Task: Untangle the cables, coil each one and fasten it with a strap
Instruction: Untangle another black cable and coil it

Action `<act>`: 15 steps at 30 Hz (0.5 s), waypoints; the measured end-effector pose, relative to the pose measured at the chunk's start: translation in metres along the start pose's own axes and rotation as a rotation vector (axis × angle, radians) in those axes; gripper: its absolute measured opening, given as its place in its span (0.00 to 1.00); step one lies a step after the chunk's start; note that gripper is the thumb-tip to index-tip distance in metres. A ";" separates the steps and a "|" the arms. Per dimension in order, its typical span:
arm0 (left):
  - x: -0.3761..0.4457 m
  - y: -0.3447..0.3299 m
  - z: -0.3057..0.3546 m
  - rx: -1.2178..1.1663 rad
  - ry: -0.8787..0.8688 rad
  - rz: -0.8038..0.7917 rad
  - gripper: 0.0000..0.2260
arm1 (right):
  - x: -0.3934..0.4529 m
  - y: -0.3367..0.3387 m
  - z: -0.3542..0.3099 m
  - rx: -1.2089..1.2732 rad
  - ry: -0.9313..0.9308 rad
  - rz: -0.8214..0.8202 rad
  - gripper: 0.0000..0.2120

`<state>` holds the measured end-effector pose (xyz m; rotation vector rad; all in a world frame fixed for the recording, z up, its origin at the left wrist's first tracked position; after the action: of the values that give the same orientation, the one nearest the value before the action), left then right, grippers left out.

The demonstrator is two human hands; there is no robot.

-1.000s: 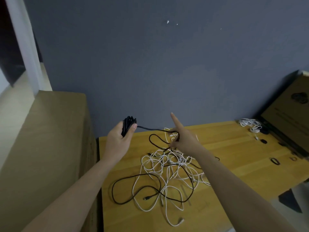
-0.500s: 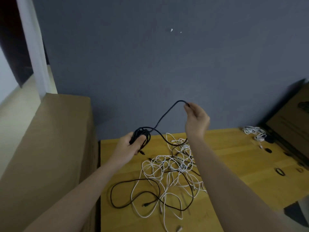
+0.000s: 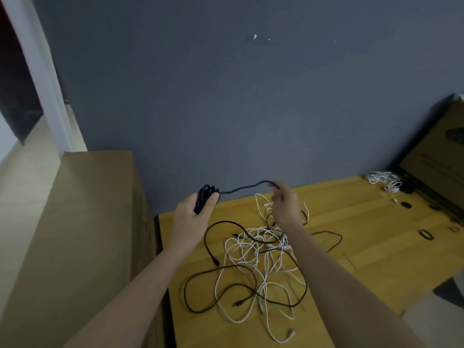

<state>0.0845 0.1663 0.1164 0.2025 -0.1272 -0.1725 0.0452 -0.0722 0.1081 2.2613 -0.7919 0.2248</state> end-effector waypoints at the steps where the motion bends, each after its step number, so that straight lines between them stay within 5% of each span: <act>1: 0.002 0.001 0.000 -0.006 0.004 0.021 0.22 | -0.003 -0.005 0.000 -0.222 0.116 -0.062 0.14; 3: 0.007 0.004 -0.002 -0.040 0.027 0.065 0.23 | -0.012 -0.020 -0.001 -0.585 0.384 -0.182 0.15; 6: 0.010 0.003 -0.004 -0.044 0.030 0.046 0.24 | -0.025 -0.046 -0.001 -0.713 0.647 -0.424 0.23; 10: 0.011 -0.005 -0.003 -0.004 0.023 0.006 0.23 | -0.047 -0.085 0.007 -0.632 0.553 -0.869 0.12; 15: 0.015 -0.013 -0.005 0.017 0.073 0.008 0.20 | -0.086 -0.098 0.027 -0.270 0.257 -0.827 0.19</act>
<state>0.0979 0.1520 0.1103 0.2252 -0.0571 -0.1557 0.0338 0.0046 0.0001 2.0538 0.2585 0.0093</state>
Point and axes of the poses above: each hand's wrist, its own x-axis towards the middle knuckle, its own y-axis out of the back of the hand, z = x × y, the point moved 5 cm from there along x, towards the middle knuckle, and after that the axes turned 12 degrees about y, right-handed, at the moved point
